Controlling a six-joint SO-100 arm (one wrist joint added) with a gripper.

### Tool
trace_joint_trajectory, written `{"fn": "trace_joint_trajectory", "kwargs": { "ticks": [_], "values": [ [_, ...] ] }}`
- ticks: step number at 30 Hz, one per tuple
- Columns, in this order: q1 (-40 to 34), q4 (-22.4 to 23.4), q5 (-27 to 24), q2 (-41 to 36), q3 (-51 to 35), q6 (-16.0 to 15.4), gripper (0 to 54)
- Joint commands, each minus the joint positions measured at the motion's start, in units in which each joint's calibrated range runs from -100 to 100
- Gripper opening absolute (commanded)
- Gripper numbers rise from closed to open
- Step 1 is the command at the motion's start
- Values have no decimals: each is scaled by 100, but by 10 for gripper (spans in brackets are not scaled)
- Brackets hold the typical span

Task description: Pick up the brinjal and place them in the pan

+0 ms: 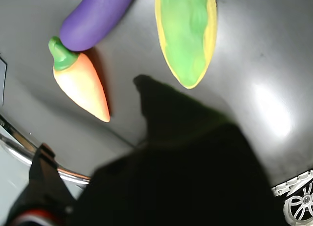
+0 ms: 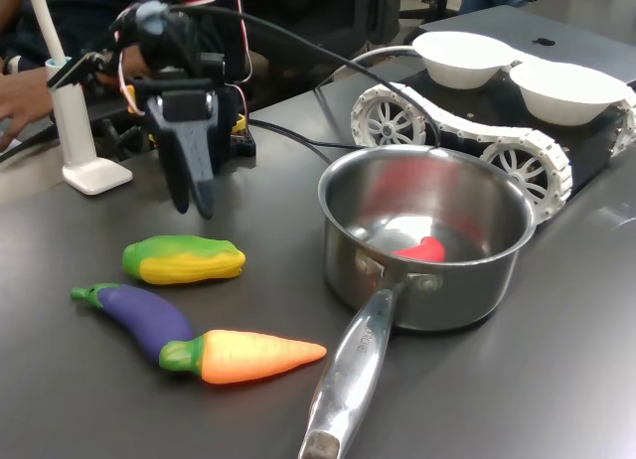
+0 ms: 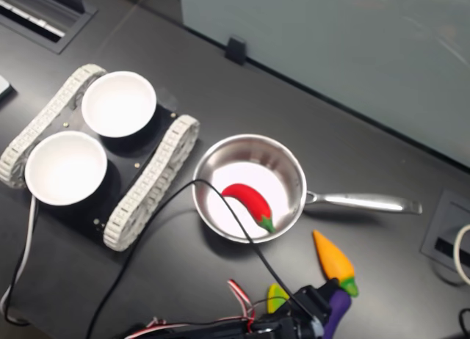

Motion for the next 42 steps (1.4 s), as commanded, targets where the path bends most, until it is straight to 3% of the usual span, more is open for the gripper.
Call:
{"fn": "trace_joint_trajectory", "kwargs": {
  "ticks": [1, 20, 42],
  "values": [
    [188, -267, 142, 145, -623, 54, 397],
    [590, -259, 606, 710, -1060, 54, 411],
    [876, -566, 2188, 1149, -1532, 63, 406]
  ]
}}
